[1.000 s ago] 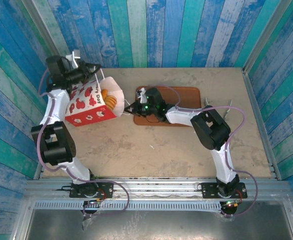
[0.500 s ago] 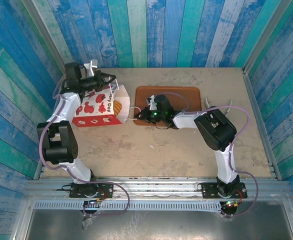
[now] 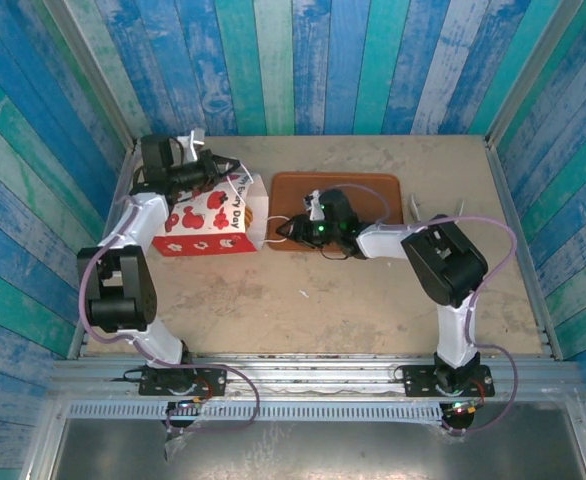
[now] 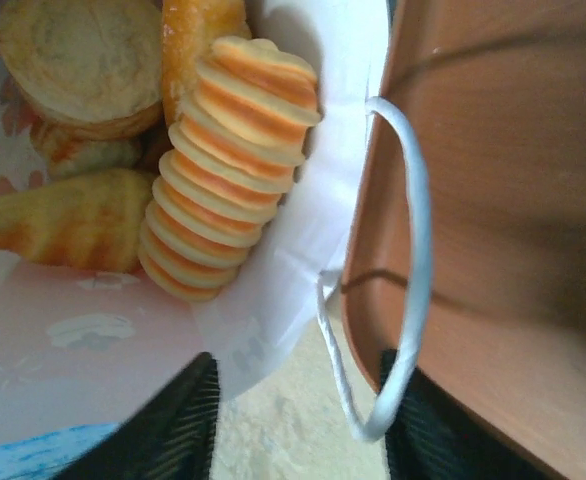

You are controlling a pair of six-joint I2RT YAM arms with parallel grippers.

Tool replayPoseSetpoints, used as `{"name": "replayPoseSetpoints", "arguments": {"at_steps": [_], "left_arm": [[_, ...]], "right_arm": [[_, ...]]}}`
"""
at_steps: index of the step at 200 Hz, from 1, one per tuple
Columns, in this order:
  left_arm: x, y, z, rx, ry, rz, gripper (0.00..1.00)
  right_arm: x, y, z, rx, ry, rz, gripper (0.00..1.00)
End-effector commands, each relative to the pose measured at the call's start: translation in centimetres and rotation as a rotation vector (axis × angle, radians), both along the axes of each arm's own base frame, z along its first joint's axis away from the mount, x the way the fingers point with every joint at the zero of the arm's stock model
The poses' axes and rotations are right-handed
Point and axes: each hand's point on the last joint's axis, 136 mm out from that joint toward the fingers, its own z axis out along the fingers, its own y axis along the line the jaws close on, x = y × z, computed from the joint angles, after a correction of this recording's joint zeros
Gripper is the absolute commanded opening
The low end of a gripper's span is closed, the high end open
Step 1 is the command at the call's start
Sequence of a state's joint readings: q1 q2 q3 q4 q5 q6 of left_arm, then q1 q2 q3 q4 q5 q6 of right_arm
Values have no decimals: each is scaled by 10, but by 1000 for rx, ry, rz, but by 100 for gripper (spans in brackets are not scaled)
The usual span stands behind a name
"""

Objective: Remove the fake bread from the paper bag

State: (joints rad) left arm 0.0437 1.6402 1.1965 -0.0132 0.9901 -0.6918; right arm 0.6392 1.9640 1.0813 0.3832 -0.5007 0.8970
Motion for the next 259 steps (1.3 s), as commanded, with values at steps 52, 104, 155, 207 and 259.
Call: {"name": "replayPoseSetpoints", "arguments": {"at_steps": [52, 104, 155, 207, 259], "left_arm": [[-20, -11, 44, -54, -132, -41, 0], [-24, -19, 39, -68, -121, -94, 1], [-27, -24, 32, -61, -104, -142, 4], [-28, -29, 23, -57, -70, -192, 6], [-27, -36, 13, -49, -45, -214, 8]], "right_arm": [[-8, -138, 80, -576, -334, -205, 95], [-21, -282, 103, -595, -324, -587, 100], [-51, -346, 75, -722, -138, -595, 100], [-56, -359, 53, -825, -32, -580, 100], [-51, -355, 44, -862, 45, -484, 100]]}}
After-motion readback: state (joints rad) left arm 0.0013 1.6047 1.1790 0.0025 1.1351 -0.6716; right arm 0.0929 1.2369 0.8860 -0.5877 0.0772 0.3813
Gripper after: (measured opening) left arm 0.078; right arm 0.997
